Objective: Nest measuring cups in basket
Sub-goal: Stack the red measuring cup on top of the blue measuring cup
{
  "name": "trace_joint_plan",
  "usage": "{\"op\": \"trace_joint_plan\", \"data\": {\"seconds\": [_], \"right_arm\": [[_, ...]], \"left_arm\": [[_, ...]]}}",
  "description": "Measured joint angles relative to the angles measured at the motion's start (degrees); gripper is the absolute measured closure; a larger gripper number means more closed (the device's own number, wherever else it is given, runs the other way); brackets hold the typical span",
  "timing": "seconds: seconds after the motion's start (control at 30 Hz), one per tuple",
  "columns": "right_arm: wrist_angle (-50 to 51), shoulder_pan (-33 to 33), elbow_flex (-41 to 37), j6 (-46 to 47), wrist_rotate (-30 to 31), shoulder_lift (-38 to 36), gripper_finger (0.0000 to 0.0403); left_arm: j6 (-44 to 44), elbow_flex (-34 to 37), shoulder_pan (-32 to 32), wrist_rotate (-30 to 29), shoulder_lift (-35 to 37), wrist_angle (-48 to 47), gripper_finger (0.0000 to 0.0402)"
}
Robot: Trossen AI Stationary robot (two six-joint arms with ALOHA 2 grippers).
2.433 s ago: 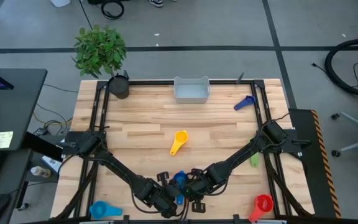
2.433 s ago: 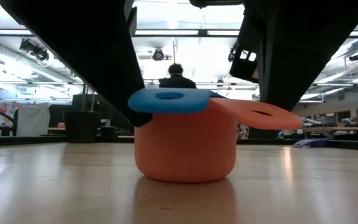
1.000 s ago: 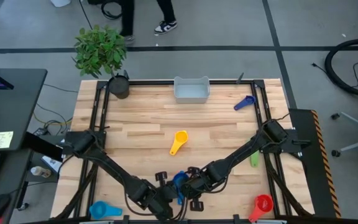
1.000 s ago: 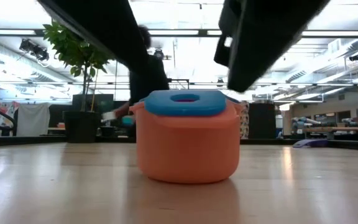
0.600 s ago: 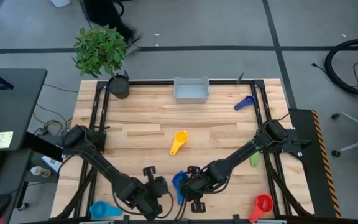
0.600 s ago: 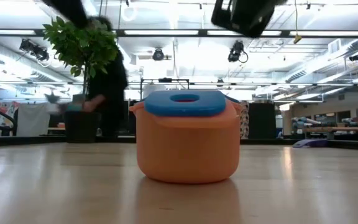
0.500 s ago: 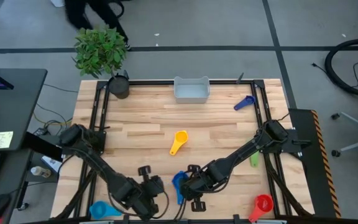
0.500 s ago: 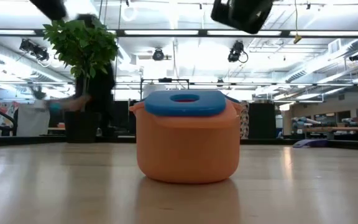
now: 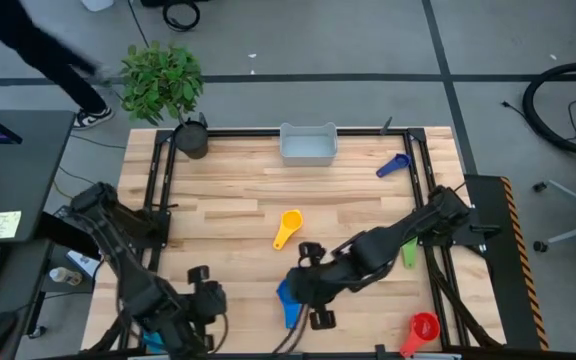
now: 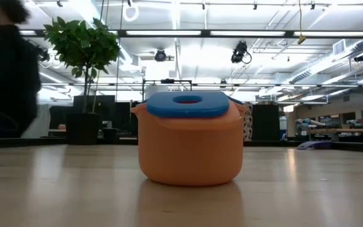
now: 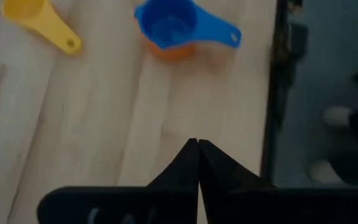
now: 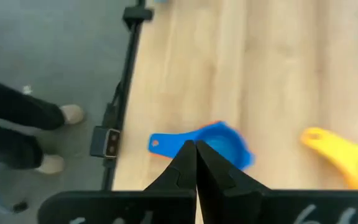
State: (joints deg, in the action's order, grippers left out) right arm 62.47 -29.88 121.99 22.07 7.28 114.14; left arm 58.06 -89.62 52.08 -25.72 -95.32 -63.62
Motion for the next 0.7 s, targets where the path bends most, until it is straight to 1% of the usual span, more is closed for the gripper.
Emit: {"op": "trace_joint_plan", "data": {"seconds": [0.1, 0.2, 0.27, 0.37, 0.43, 0.5, 0.63, 0.7], "right_arm": [[4.22, -1.73, 6.68, -0.45, 3.24, -0.94, 0.0402], [7.42, -3.49, 12.65, -0.28, 6.34, -1.68, 0.0402], [7.02, -4.7, 12.43, -0.1, 8.22, -3.31, 0.0402], [7.69, -6.19, 11.47, 1.04, 8.53, -5.73, 0.0402], [9.3, -7.07, 11.47, 3.04, 6.9, -7.13, 0.0399], [9.35, -7.6, 11.47, 4.62, 2.74, -8.2, 0.0393], [6.72, -7.9, 11.47, 4.97, -2.79, -9.04, 0.0369], [6.21, -7.89, 11.47, 5.42, -6.21, -9.05, 0.0354]], "left_arm": [[-0.16, 0.0, 0.77, 4.76, 1.7, -0.7, 0.039], [-3.14, 0.0, 1.41, 9.15, 2.27, -0.76, 0.0389], [-5.29, 0.0, 1.52, 11.25, 2.33, -0.81, 0.0388], [-7.86, 0.0, 1.52, 14.72, 2.35, -1.06, 0.0387], [-8.74, 0.0, 1.36, 17.01, 2.34, -1.34, 0.0387], [-8.73, 0.0, 1.11, 18.19, 2.35, -2.01, 0.0387], [-5.61, 0.0, 0.7, 18.79, 2.35, -3.3, 0.0386], [-3.86, 0.0, 0.62, 20.33, 2.35, -4.23, 0.0386]]}}
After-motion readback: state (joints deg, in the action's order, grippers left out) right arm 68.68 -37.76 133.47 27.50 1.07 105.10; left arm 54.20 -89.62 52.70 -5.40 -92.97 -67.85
